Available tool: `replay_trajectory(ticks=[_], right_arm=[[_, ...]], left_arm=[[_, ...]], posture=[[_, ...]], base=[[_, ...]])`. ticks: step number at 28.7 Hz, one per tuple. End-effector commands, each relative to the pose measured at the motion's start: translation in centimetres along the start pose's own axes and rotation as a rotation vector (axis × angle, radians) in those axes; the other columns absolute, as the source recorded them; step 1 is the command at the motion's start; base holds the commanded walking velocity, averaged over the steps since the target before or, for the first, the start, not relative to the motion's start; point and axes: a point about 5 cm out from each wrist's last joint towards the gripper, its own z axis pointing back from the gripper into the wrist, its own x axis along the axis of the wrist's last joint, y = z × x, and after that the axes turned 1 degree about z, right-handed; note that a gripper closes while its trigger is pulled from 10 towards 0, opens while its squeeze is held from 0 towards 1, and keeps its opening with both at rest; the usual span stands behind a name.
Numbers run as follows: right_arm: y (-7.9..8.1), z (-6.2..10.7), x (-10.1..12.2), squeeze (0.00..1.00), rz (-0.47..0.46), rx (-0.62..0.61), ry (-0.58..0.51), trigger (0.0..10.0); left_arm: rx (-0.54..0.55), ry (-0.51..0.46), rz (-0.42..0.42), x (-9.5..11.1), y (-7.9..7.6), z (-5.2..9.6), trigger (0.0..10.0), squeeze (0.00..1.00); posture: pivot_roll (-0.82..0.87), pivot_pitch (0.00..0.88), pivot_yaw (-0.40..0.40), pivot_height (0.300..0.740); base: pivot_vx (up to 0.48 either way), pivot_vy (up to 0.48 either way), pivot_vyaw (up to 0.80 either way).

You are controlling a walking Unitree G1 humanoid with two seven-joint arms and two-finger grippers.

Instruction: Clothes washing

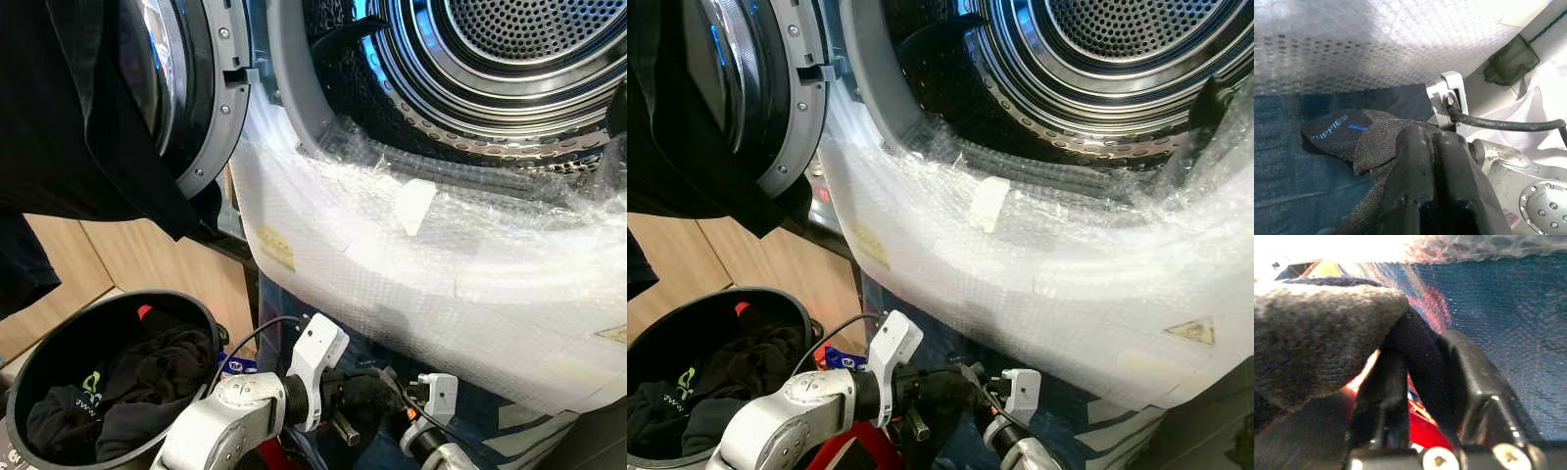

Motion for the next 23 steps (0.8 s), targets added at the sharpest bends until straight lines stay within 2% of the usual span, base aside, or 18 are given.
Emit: replay_trajectory(ticks=[1,16,17,18,19,21,22,23], right_arm=[[-0.1,0.1,0.1,0.00,-0.011,-0.001,-0.008,0.0],[0.0,0.3,0.0,0.00,-0.026,0.045,-0.016,0.0],[0.1,0.4,0.0,0.00,-0.027,0.048,-0.018,0.0],[0.1,0.4,0.0,0.00,-0.027,0.050,-0.019,0.0],[0.0,0.4,0.0,0.00,-0.026,0.051,-0.021,0.0],[0.0,0.4,0.0,0.00,-0.027,0.051,-0.021,0.0],[0.0,0.5,0.0,0.00,-0.024,0.051,-0.021,0.0],[-0.1,0.5,0.0,0.00,-0.019,0.049,-0.020,0.0]], left_arm=[[-0.007,-0.007,-0.003,0.2,-0.2,0.2,0.0,0.00],[0.044,0.007,-0.018,-0.2,0.5,1.3,0.0,0.00],[0.055,0.015,-0.032,-0.3,0.6,1.4,6.4,0.00],[0.073,0.019,-0.038,-0.4,0.8,1.5,9.5,0.00],[0.088,0.020,-0.041,-0.4,0.9,1.5,10.0,0.00],[0.088,0.019,-0.040,-0.4,0.9,1.6,10.0,0.00],[0.090,0.026,-0.045,-0.5,1.0,1.7,10.0,1.00],[0.093,0.038,-0.057,-0.7,1.1,1.9,10.0,1.00]], posture=[[0.17,0.000,0.008,0.740],[0.17,0.000,0.015,0.740],[0.17,0.000,0.016,0.740],[0.17,0.000,0.017,0.740],[0.17,0.000,0.018,0.740],[0.17,0.000,0.018,0.740],[0.17,0.000,0.019,0.740],[0.17,0.000,0.018,0.740]], base=[[0.000,0.000,0.00],[0.000,0.000,0.00],[0.000,0.000,0.00],[0.000,0.000,0.00],[0.000,0.000,0.00],[0.000,0.000,0.00],[0.000,0.000,0.00],[0.000,0.000,0.00]])
